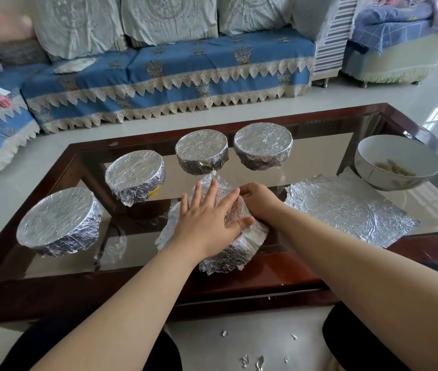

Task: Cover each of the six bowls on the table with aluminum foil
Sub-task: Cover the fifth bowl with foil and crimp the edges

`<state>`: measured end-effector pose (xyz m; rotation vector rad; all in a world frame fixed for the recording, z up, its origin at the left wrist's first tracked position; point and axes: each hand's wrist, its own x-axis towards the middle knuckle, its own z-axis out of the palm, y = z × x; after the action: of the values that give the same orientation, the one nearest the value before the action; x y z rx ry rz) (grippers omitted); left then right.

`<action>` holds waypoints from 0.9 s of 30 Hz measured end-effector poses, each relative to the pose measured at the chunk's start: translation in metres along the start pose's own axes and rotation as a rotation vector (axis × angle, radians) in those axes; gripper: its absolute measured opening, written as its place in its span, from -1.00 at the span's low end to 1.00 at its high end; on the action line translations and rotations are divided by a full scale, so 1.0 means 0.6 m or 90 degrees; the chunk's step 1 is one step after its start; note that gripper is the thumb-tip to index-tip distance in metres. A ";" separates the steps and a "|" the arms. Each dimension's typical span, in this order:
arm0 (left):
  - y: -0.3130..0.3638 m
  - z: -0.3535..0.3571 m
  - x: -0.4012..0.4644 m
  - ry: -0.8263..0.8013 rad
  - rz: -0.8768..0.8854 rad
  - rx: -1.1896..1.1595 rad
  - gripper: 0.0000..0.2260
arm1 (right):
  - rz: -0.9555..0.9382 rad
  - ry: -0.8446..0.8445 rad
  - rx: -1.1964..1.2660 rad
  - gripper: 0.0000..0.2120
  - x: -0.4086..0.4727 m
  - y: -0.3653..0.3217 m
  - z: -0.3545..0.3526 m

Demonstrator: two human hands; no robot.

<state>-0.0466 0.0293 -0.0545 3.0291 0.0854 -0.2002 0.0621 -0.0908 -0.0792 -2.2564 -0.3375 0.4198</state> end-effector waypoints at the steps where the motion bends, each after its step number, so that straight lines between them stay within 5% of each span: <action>1: 0.000 0.000 0.000 -0.001 -0.001 0.000 -0.22 | -0.008 0.014 -0.005 -0.72 -0.003 -0.001 -0.003; 6: 0.002 -0.004 -0.001 0.004 -0.002 -0.003 -0.24 | -0.041 0.169 0.042 -0.83 -0.022 -0.014 -0.022; 17: 0.003 -0.003 -0.005 0.024 0.012 -0.015 -0.52 | -0.076 0.086 0.020 -0.70 -0.093 -0.034 0.002; 27: 0.003 -0.001 -0.004 0.030 0.013 -0.002 -0.49 | -0.013 0.015 0.141 -0.72 -0.090 -0.026 0.009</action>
<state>-0.0486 0.0277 -0.0533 3.0301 0.0590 -0.1268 0.0091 -0.0972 -0.0605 -2.0391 -0.2866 0.4004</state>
